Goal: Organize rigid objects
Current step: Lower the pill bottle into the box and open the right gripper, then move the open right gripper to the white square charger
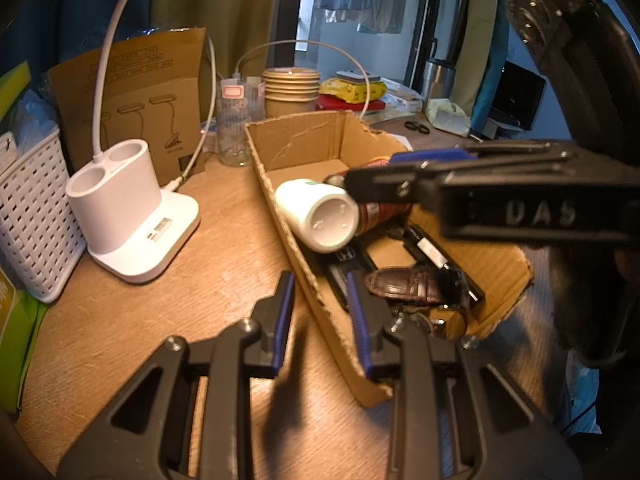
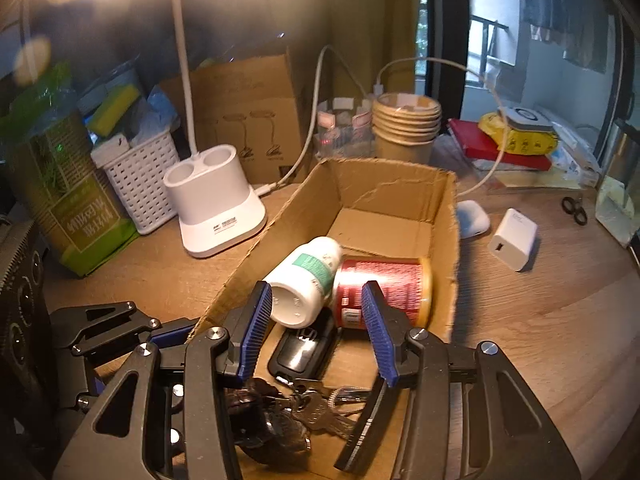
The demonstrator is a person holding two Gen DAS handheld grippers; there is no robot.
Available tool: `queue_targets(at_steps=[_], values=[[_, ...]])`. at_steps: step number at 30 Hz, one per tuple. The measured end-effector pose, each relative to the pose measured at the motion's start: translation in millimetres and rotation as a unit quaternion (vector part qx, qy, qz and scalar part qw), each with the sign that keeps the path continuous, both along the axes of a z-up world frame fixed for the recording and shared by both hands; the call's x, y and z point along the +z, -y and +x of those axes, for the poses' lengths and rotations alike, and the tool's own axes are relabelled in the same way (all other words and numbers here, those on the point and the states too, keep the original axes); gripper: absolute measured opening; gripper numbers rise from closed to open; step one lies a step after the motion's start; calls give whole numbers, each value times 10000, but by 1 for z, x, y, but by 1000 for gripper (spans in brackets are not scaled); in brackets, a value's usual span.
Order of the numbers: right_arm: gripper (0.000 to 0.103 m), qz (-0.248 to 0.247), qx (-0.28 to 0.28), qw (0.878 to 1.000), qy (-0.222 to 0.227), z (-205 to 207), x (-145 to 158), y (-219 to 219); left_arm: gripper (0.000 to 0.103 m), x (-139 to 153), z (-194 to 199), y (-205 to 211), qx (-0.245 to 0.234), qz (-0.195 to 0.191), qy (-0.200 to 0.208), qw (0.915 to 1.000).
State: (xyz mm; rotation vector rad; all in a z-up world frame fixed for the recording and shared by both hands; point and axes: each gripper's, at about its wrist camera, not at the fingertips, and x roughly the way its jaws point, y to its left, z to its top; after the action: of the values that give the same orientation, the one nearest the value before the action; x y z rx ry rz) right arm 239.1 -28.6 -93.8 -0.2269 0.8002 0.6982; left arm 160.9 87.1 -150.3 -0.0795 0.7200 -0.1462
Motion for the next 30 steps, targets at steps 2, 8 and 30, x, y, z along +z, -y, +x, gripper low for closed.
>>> queue_targets(at_steps=[2, 8, 30], values=[[49, 29, -65, 10000, 36, 1, 4, 5, 28, 0, 0, 0, 0, -1, -1, 10000], [49, 127, -297, 9994, 136, 7, 12, 24, 28, 0, 0, 0, 0, -1, 0, 10000], [50, -19, -969, 9947, 345, 28, 10, 71, 28, 0, 0, 0, 1, -2, 0, 10000]])
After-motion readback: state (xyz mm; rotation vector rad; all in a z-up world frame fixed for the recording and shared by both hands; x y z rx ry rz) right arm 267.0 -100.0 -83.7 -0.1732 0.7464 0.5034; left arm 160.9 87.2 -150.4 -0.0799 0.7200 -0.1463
